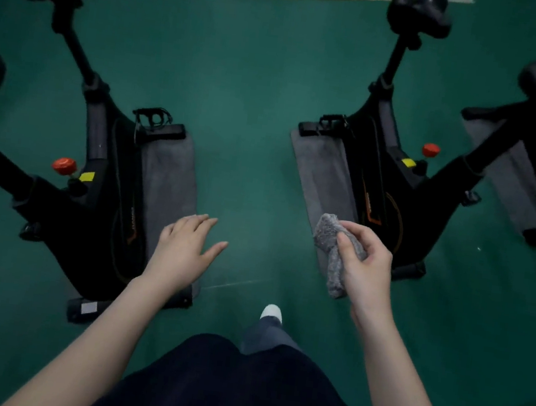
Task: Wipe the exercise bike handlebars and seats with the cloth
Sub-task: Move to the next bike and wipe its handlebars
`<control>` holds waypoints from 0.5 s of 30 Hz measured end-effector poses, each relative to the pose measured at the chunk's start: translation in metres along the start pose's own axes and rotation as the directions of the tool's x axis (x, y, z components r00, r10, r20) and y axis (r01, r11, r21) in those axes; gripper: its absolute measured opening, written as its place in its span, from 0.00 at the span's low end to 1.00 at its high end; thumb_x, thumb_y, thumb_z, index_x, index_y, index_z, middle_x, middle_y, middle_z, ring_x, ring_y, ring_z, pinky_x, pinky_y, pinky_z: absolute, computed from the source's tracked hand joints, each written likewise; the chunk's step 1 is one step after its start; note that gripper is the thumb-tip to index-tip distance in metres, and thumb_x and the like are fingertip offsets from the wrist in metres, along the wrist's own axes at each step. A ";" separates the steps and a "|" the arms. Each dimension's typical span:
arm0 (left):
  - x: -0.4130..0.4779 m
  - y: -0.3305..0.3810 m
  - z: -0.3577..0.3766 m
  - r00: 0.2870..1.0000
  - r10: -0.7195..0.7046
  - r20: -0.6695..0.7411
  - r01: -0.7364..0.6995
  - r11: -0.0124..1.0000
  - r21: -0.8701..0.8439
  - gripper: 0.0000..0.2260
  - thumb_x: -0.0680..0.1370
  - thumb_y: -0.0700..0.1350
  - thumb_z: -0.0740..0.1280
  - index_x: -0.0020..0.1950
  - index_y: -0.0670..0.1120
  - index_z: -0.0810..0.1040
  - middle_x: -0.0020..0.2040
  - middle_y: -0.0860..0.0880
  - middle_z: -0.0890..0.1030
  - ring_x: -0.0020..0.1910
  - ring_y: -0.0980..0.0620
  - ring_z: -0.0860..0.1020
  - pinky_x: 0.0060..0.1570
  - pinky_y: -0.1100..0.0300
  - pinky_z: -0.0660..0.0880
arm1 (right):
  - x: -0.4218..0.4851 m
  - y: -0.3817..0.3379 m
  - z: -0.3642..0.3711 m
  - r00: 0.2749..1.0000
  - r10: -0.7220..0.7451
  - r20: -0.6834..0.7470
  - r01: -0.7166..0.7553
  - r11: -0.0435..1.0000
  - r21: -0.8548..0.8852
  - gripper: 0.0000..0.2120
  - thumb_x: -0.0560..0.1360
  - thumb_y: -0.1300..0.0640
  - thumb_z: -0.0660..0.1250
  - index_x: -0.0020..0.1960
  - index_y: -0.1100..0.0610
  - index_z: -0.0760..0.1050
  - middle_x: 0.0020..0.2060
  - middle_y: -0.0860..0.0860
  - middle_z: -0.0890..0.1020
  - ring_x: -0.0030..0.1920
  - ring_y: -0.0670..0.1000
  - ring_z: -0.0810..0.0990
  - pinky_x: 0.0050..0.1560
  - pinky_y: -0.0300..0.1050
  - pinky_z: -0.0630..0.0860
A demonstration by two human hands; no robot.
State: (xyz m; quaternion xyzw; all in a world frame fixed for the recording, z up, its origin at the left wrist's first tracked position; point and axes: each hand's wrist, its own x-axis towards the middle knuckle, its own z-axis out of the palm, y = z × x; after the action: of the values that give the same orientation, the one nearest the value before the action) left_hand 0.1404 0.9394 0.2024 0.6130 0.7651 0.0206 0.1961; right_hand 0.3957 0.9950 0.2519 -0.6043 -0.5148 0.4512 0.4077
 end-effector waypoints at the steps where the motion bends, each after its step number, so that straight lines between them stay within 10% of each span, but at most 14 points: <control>1: 0.005 0.008 0.000 1.000 -0.013 -0.003 0.013 1.000 -0.004 0.26 0.80 0.60 0.56 0.74 0.48 0.63 0.74 0.49 0.65 0.73 0.50 0.60 0.70 0.51 0.56 | 0.012 -0.001 -0.006 1.000 -0.005 0.010 0.005 1.000 -0.007 0.09 0.77 0.65 0.65 0.49 0.53 0.79 0.46 0.47 0.83 0.50 0.45 0.81 0.52 0.39 0.76; 15: 0.072 0.036 -0.015 0.960 -0.270 -0.070 0.263 0.960 -0.100 0.27 0.79 0.60 0.57 0.74 0.49 0.63 0.74 0.50 0.64 0.74 0.51 0.60 0.70 0.52 0.55 | 0.152 -0.014 0.003 0.974 -0.020 0.226 0.024 1.000 -0.017 0.10 0.76 0.66 0.65 0.47 0.52 0.79 0.44 0.42 0.82 0.45 0.35 0.79 0.47 0.28 0.73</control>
State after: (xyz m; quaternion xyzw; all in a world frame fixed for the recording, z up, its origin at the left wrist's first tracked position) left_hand 0.1562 1.0196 0.2064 0.4936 0.8464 0.0536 0.1926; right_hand 0.3986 1.1475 0.2459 -0.5475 -0.5688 0.5071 0.3456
